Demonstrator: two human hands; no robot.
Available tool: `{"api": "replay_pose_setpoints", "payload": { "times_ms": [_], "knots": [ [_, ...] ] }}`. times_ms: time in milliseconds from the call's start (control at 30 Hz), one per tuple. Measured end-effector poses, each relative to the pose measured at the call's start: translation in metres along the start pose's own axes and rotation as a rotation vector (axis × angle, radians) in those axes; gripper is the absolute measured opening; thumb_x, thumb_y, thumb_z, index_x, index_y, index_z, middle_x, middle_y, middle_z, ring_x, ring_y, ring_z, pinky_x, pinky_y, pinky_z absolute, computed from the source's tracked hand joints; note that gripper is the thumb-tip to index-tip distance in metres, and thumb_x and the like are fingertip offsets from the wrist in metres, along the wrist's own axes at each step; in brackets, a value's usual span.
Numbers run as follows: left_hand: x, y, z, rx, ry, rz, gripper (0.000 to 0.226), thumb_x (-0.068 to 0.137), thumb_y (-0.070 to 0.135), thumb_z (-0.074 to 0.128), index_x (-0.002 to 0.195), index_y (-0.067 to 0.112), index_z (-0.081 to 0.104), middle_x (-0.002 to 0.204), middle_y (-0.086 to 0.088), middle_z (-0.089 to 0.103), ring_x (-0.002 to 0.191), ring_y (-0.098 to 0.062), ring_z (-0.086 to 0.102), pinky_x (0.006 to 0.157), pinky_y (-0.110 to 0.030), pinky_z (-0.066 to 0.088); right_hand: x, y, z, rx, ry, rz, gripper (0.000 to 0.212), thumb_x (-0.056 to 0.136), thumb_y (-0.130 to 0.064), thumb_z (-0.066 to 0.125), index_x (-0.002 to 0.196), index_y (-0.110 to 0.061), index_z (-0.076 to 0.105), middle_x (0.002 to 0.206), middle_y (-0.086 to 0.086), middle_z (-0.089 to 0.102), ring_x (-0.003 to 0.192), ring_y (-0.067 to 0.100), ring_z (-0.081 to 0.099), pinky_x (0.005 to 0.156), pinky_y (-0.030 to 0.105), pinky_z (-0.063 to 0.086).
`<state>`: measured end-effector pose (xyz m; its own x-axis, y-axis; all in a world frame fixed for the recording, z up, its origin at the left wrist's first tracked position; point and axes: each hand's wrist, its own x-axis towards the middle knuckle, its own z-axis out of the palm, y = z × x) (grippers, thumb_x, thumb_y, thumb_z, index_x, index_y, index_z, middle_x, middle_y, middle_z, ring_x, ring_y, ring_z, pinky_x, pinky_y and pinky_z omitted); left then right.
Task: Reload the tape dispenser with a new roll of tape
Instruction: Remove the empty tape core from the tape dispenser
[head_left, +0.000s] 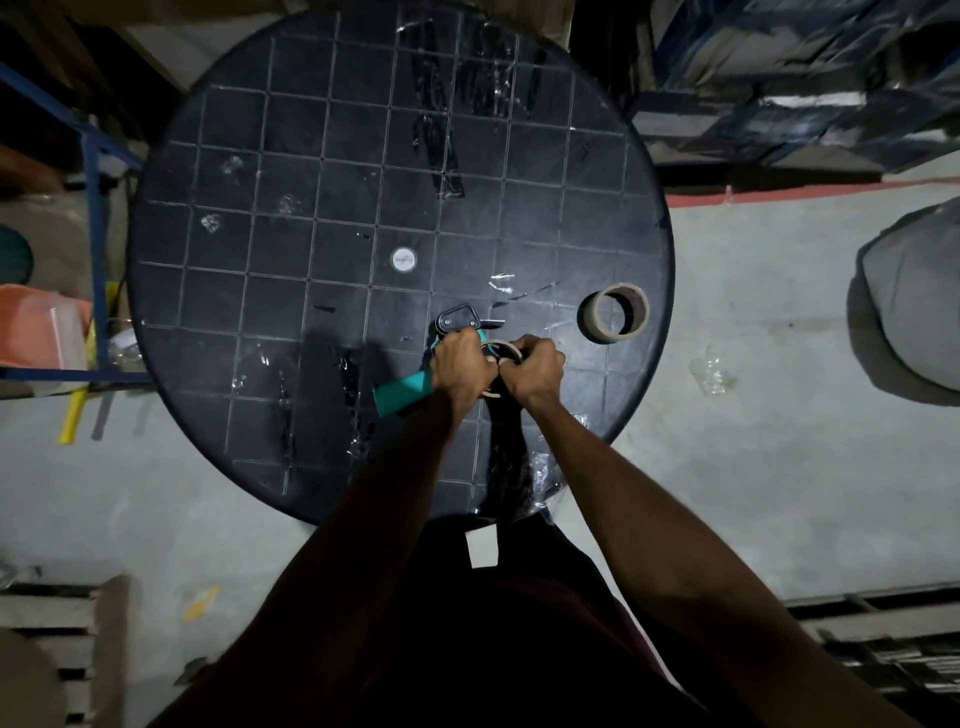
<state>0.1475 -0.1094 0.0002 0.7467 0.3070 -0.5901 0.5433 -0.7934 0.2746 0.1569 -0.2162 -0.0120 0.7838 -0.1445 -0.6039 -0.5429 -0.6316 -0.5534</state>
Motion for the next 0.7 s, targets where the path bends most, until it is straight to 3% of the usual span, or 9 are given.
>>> {"api": "replay_pose_setpoints", "payload": {
  "times_ms": [167, 300, 367, 433, 533, 600, 700],
  "knots": [
    [-0.005, -0.016, -0.005, -0.077, -0.054, 0.133, 0.038, 0.092, 0.026, 0.067, 0.127, 0.012, 0.062, 0.117, -0.019, 0.069, 0.112, -0.039, 0.063, 0.091, -0.041, 0.050, -0.003, 0.012, 0.000, -0.012, -0.038, -0.036, 0.020, 0.080, -0.016, 0.072, 0.099, -0.016, 0.077, 0.093, 0.008, 0.076, 0.093, 0.024, 0.068, 0.089, 0.033, 0.056],
    [-0.019, -0.060, -0.008, -0.192, 0.141, 0.132, 0.029, 0.095, 0.021, 0.060, 0.121, 0.009, 0.056, 0.104, -0.013, 0.067, 0.092, -0.033, 0.066, 0.078, -0.039, 0.051, -0.013, 0.024, -0.008, -0.054, -0.060, -0.120, 0.042, 0.082, -0.031, 0.080, 0.119, -0.017, 0.066, 0.115, 0.008, 0.066, 0.103, 0.022, 0.064, 0.096, 0.032, 0.052],
    [-0.017, -0.082, -0.008, -0.074, 0.114, 0.129, 0.051, 0.090, 0.032, 0.066, 0.132, 0.010, 0.048, 0.115, -0.013, 0.062, 0.098, -0.032, 0.063, 0.083, -0.042, 0.052, -0.020, 0.025, -0.011, -0.114, -0.091, -0.208, 0.062, 0.081, -0.033, 0.082, 0.135, -0.018, 0.055, 0.129, 0.008, 0.053, 0.111, 0.022, 0.059, 0.102, 0.033, 0.048],
    [-0.012, -0.097, -0.011, 0.084, 0.011, 0.145, 0.090, 0.082, 0.044, 0.074, 0.150, 0.011, 0.026, 0.135, -0.018, 0.050, 0.112, -0.037, 0.059, 0.093, -0.048, 0.052, -0.027, 0.020, -0.009, -0.237, -0.153, -0.291, 0.086, 0.075, -0.039, 0.086, 0.147, -0.023, 0.041, 0.140, 0.006, 0.044, 0.120, 0.027, 0.056, 0.104, 0.042, 0.050],
    [-0.007, -0.098, -0.015, 0.176, -0.015, 0.258, 0.131, 0.069, 0.041, 0.086, 0.159, 0.027, -0.008, 0.158, -0.022, 0.019, 0.132, -0.047, 0.043, 0.103, -0.064, 0.042, -0.035, 0.007, -0.002, -0.470, -0.222, -0.385, 0.108, 0.067, -0.050, 0.088, 0.153, -0.032, 0.025, 0.145, 0.007, 0.036, 0.122, 0.035, 0.053, 0.093, 0.053, 0.056],
    [0.000, -0.090, -0.019, 0.267, 0.021, 0.370, 0.140, 0.063, 0.038, 0.090, 0.158, 0.033, -0.012, 0.165, -0.015, 0.007, 0.136, -0.046, 0.037, 0.104, -0.064, 0.040, -0.037, 0.000, 0.003, -0.598, -0.231, -0.398, 0.111, 0.068, -0.052, 0.087, 0.155, -0.033, 0.021, 0.145, 0.008, 0.034, 0.122, 0.040, 0.050, 0.091, 0.055, 0.056],
    [0.012, -0.079, -0.030, 0.288, -0.066, 0.475, 0.140, 0.058, 0.028, 0.094, 0.160, 0.028, -0.002, 0.168, -0.004, 0.006, 0.139, -0.041, 0.036, 0.109, -0.053, 0.041, -0.037, -0.009, 0.009, -0.724, -0.235, -0.378, 0.106, 0.075, -0.047, 0.083, 0.157, -0.026, 0.020, 0.143, 0.014, 0.034, 0.122, 0.044, 0.049, 0.092, 0.056, 0.054]
  ]
}}
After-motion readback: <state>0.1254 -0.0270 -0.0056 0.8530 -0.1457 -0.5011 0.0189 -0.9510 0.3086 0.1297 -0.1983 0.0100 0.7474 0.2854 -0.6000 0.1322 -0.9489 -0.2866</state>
